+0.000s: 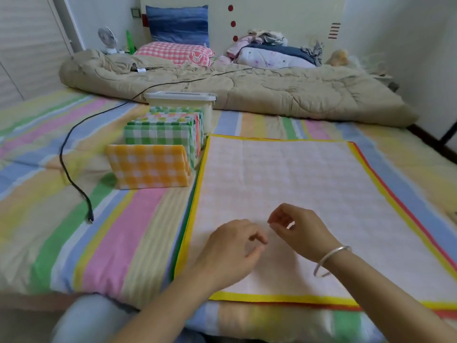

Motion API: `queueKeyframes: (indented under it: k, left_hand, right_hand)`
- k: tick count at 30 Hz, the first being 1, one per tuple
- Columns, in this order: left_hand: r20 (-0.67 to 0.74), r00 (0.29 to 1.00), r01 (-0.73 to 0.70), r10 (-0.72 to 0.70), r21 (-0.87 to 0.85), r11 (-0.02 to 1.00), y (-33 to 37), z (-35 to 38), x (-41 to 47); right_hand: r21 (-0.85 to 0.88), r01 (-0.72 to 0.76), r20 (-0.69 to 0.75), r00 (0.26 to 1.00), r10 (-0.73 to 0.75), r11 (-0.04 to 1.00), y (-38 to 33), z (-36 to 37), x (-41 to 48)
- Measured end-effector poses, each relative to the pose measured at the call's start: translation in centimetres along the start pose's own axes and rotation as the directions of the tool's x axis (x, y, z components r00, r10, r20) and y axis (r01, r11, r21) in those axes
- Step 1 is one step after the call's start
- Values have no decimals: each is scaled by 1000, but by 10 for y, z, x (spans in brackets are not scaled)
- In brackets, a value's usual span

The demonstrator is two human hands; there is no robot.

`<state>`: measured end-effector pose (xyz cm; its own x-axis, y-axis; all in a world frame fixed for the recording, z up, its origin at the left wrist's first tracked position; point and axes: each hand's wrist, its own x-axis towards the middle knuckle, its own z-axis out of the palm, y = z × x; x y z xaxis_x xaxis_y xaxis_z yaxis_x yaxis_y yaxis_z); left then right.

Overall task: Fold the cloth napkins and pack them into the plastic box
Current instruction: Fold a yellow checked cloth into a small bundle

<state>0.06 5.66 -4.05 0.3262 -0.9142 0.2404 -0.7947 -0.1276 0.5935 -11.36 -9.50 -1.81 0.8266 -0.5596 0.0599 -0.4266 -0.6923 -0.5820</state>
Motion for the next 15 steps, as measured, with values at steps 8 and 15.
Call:
queueKeyframes:
  k: [8,15]
  left_hand:
    - [407,912,-161,45,255,953,19,20,1]
    - [406,913,-21,-25,108,994,29,2,9]
  right_hand:
    - [-154,101,222,973,-65,983,74,-41,-84]
    - [-90,113,214,973,-91,990,78,-47,-95]
